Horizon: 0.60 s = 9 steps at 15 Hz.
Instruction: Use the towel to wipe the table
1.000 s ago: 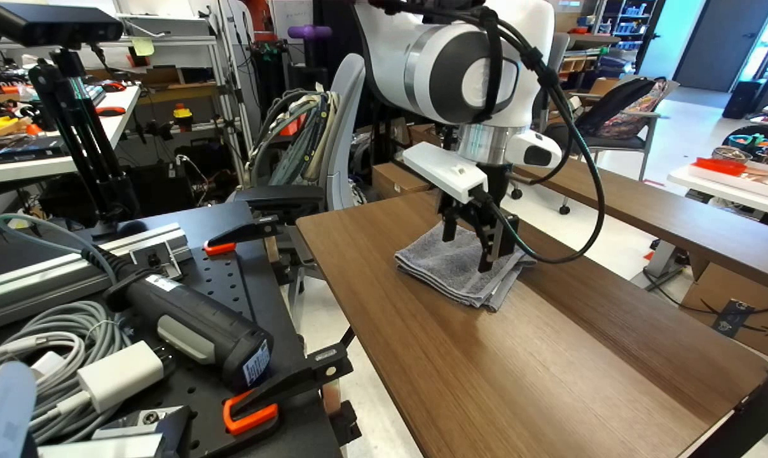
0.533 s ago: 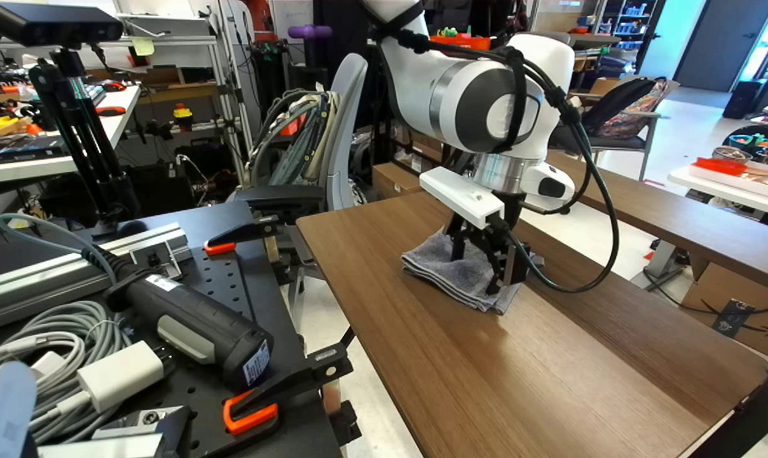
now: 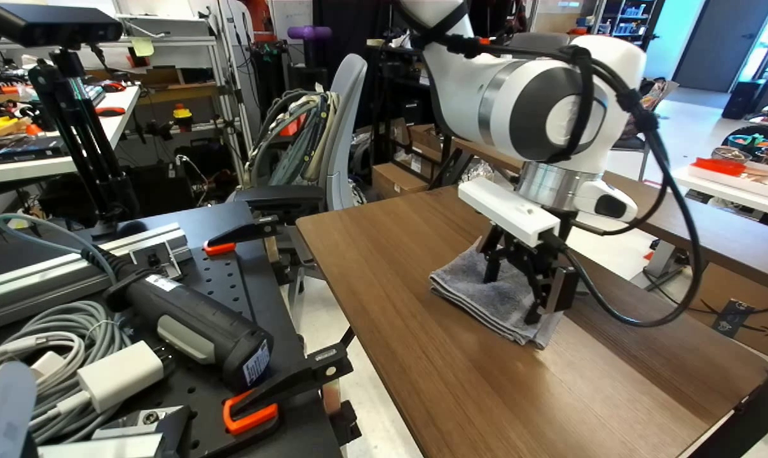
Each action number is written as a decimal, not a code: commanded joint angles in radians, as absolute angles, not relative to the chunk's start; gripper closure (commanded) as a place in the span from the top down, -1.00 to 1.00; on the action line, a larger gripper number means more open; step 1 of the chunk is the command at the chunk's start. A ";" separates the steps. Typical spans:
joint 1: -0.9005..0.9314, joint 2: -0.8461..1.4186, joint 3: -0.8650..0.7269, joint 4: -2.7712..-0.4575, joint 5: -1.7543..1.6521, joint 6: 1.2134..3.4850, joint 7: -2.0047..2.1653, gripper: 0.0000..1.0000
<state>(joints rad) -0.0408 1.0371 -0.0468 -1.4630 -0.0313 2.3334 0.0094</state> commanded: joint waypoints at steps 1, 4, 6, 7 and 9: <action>-0.102 1.121 -0.058 -1.316 -0.021 2.230 -0.026 1.00; -0.152 1.143 -0.057 -1.247 -0.013 2.167 -0.043 1.00; -0.171 1.130 -0.053 -1.242 -0.012 2.153 -0.055 1.00; -0.175 1.100 -0.052 -1.276 -0.013 2.167 -0.060 1.00; -0.181 1.062 -0.049 -1.320 -0.014 2.189 -0.073 1.00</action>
<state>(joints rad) -0.1713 1.1019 -0.0584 -1.2916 -0.0298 2.1939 -0.0404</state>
